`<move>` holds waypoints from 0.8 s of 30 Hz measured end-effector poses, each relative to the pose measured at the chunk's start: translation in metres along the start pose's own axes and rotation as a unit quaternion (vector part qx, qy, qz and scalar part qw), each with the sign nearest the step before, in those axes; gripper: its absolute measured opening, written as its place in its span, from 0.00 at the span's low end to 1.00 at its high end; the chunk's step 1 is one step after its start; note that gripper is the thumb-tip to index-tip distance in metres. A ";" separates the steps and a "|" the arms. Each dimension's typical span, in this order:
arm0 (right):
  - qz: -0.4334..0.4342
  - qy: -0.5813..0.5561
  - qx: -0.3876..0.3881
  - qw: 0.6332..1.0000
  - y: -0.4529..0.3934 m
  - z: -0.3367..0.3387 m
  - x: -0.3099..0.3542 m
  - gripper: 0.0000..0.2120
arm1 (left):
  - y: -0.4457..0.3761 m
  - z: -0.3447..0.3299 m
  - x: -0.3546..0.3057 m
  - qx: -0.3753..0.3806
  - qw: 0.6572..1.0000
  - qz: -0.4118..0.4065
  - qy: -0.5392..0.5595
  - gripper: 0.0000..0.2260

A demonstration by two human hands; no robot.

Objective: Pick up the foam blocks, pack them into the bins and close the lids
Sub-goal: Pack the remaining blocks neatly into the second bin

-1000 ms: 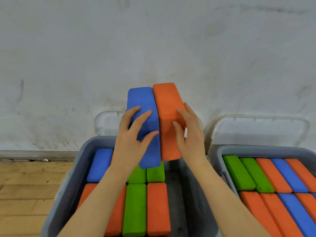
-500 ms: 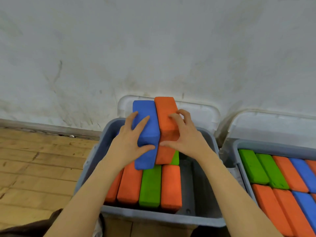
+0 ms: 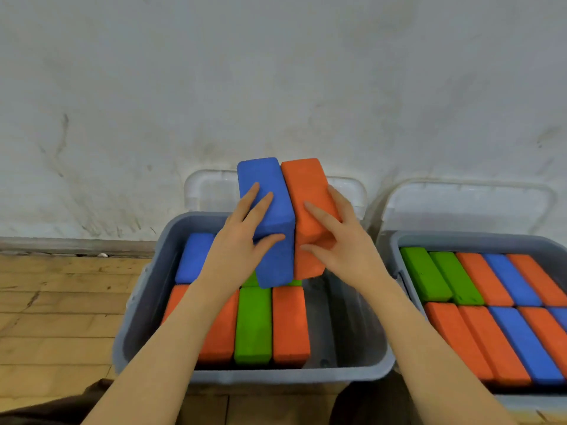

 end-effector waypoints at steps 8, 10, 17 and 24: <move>-0.056 0.037 -0.032 0.997 0.076 0.041 -0.052 0.34 | -0.018 -0.058 -0.046 0.013 0.997 -0.081 0.008 0.29; -0.066 0.035 -0.042 0.996 0.093 0.040 -0.058 0.34 | -0.017 -0.072 -0.049 0.026 0.996 -0.085 0.004 0.29; -0.141 0.007 -0.004 0.990 0.131 0.009 -0.075 0.34 | 0.000 -0.098 -0.041 0.064 0.991 -0.108 -0.038 0.27; -0.149 0.041 0.055 0.987 0.144 -0.015 -0.073 0.33 | -0.013 -0.078 -0.045 0.024 0.994 -0.103 -0.033 0.26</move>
Point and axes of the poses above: each hand's wrist, its own y-axis away from the middle knuckle, its own z-axis out of the back of the hand, x = y × z, the point moved 7 cm from there along -y, towards the middle knuckle, and after that the axes turned 4 degrees about -y, right-handed, at the moved point
